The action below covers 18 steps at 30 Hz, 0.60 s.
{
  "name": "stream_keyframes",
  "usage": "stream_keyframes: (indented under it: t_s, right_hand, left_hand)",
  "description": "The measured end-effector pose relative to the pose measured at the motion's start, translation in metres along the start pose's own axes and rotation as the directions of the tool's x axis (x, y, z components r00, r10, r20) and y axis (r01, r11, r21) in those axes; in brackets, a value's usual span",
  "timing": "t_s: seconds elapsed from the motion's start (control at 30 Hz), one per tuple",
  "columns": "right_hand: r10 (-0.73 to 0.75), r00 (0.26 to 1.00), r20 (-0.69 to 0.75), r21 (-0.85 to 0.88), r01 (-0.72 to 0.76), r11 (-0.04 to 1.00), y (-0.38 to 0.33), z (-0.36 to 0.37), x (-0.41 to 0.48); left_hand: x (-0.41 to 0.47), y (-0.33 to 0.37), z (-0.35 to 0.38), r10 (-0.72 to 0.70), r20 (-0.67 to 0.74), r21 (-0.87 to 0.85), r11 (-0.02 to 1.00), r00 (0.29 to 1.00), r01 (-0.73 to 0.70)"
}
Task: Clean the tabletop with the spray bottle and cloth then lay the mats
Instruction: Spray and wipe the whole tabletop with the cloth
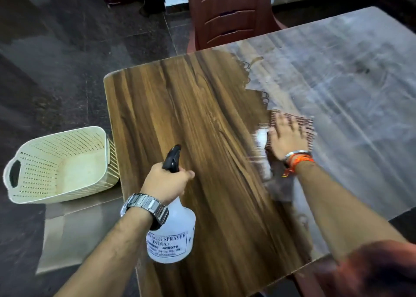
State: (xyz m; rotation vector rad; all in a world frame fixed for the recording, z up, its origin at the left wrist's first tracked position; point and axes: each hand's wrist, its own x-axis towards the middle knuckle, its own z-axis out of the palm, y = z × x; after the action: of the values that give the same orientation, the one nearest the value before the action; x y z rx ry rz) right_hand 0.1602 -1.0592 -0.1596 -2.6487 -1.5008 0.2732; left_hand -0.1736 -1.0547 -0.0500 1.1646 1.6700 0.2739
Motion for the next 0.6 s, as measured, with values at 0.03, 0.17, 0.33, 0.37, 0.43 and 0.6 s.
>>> stream_keyframes:
  t_s: [0.03, 0.17, 0.33, 0.37, 0.43, 0.6]
  right_hand:
    - [0.056, 0.998, 0.009, 0.005, -0.056, 0.998, 0.023, -0.005, -0.001]
    - [0.059, 0.998, 0.027, 0.015, -0.06, 0.998, 0.058, -0.009, -0.023]
    - [-0.029, 1.0, 0.001, 0.013, 0.029, 0.999, 0.09, -0.011, -0.07]
    - [-0.048, 0.999, 0.004, 0.013, 0.048, 0.999, 0.097, -0.012, -0.08]
    - [-0.072, 0.997, 0.012, 0.024, 0.072, 0.997, 0.109, -0.012, -0.089]
    - [-0.069, 0.997, 0.024, 0.079, 0.067, 0.995, 0.111, -0.013, -0.09]
  left_hand:
    - [-0.006, 0.0, 0.012, 0.002, 0.023, -0.001, 1.0, 1.0, -0.002]
    - [-0.032, 0.01, 0.073, 0.069, 0.124, 0.027, 0.997, 0.99, -0.073]
    - [-0.05, 0.068, 0.148, 0.207, 0.118, 0.0, 0.978, 0.971, -0.208]
    - [-0.052, 0.082, 0.162, 0.218, 0.102, -0.019, 0.976, 0.971, -0.217]
    - [-0.055, 0.108, 0.188, 0.233, 0.046, -0.071, 0.971, 0.971, -0.23]
    - [-0.045, 0.141, 0.227, 0.224, -0.037, -0.125, 0.966, 0.974, -0.227]
